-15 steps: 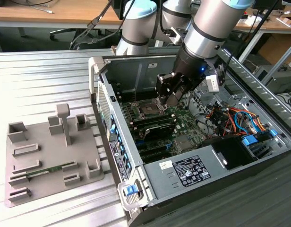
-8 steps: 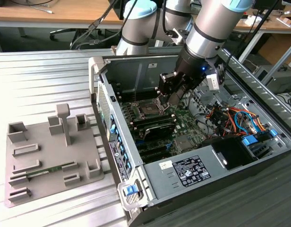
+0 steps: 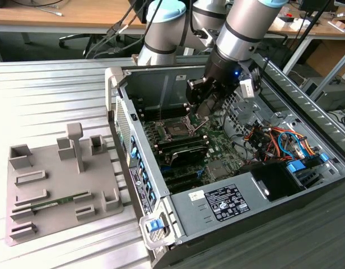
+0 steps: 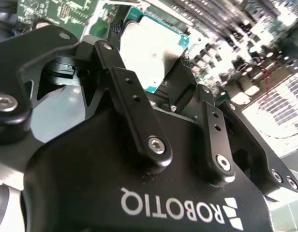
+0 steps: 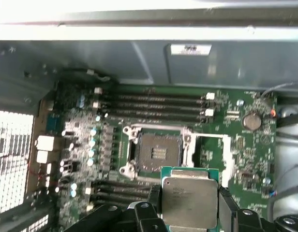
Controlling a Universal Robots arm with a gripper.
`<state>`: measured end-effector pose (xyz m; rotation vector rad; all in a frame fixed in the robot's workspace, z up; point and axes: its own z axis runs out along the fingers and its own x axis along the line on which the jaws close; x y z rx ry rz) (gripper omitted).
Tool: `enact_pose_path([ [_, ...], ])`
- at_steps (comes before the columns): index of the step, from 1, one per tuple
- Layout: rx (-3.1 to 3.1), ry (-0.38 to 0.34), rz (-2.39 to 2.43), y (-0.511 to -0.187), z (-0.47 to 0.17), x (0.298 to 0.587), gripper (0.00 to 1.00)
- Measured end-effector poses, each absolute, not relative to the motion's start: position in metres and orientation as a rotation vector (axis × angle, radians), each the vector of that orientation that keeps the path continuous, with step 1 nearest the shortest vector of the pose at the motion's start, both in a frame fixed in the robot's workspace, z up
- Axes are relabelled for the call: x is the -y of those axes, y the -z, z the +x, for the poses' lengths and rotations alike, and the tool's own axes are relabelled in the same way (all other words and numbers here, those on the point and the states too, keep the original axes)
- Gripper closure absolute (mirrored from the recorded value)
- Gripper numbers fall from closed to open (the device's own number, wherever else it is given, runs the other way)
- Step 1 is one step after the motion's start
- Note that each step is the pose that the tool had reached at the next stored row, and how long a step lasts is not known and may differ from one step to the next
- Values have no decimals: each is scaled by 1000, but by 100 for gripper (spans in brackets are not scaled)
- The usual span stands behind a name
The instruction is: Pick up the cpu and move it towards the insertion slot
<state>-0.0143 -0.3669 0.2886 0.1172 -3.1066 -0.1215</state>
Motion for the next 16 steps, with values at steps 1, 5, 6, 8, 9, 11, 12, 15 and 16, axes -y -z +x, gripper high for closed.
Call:
enact_pose_path([
  [1,3107,122,117,-288,-14,364,45],
  [5,3106,121,117,-288,-14,354,45],
  [6,3107,121,117,-288,-14,352,45],
  [8,3107,121,117,-288,-14,347,45],
  [9,3106,121,117,-288,-14,345,45],
  [11,3107,121,117,-288,-14,341,45],
  [12,3106,121,117,-288,-14,339,45],
  [15,3107,121,117,-288,-14,337,45],
  [16,3107,121,117,-288,-14,337,45],
])
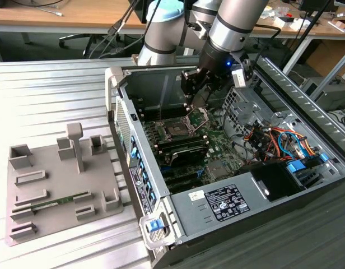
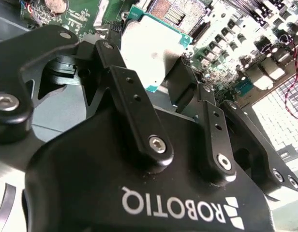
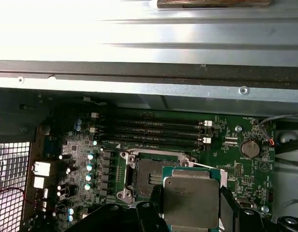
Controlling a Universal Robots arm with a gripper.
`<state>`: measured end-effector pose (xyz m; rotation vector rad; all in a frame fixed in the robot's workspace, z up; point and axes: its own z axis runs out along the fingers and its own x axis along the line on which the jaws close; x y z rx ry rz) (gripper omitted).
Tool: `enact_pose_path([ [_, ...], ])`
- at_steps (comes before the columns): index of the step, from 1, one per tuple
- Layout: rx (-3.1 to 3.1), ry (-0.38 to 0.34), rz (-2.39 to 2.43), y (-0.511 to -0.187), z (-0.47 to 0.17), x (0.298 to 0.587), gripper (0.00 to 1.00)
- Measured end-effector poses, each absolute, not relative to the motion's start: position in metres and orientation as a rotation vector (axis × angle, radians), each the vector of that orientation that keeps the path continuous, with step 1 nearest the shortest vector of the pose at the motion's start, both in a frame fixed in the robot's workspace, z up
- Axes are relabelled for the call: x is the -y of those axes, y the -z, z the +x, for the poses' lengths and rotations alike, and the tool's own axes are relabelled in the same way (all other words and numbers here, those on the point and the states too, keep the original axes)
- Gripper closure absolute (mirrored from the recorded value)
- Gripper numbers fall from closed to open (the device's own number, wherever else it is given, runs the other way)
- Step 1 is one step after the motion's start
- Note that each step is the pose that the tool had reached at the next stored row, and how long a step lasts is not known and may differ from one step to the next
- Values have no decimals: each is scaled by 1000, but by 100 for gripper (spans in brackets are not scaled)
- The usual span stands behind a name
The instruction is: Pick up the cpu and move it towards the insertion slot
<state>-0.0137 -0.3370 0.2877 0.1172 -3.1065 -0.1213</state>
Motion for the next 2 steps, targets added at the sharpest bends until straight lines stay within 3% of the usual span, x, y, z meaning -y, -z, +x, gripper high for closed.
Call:
enact_pose_path([
  [2,3107,121,117,-288,-14,337,45],
])
